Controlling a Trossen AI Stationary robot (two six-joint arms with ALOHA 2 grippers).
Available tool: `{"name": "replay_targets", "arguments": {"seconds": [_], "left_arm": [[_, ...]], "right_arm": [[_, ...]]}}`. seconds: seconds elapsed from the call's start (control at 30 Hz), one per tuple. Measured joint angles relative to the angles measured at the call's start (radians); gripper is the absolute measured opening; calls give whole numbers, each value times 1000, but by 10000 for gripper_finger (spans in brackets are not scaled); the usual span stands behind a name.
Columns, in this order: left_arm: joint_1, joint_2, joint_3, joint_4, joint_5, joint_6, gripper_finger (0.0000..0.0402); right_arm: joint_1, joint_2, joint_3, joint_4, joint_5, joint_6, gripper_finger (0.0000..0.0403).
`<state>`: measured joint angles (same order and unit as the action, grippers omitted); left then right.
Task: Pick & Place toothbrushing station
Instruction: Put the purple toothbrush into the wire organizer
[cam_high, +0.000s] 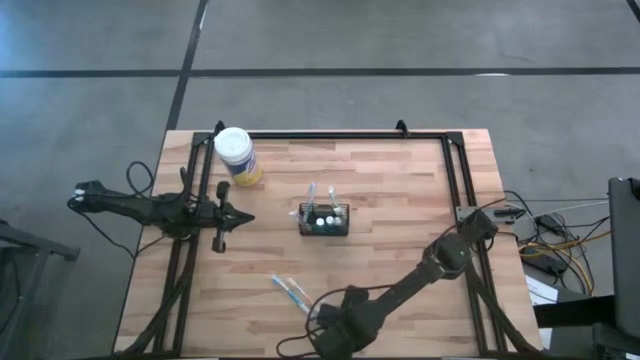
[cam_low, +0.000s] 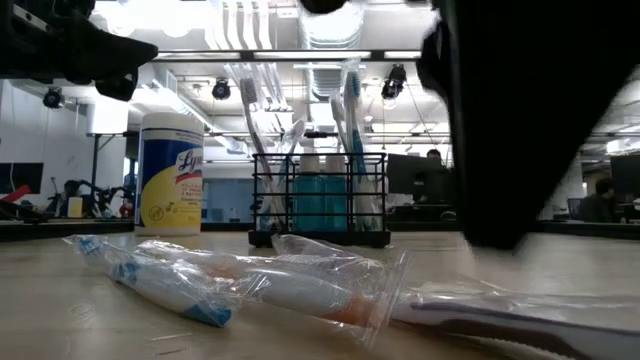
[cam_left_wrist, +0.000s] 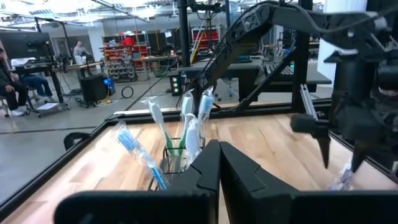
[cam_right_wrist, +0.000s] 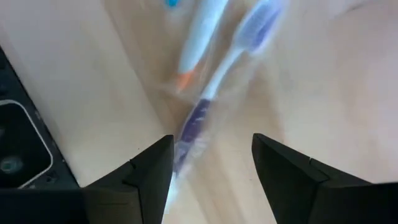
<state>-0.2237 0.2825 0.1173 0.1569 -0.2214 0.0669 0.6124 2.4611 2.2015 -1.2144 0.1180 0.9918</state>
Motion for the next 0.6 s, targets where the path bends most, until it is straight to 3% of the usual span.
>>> {"name": "replay_targets", "arguments": {"seconds": [0.6], "left_arm": [[0,0,0,-1,0,-4,12]], "right_arm": [[3,0,-61,60,-67,-11,215]]}}
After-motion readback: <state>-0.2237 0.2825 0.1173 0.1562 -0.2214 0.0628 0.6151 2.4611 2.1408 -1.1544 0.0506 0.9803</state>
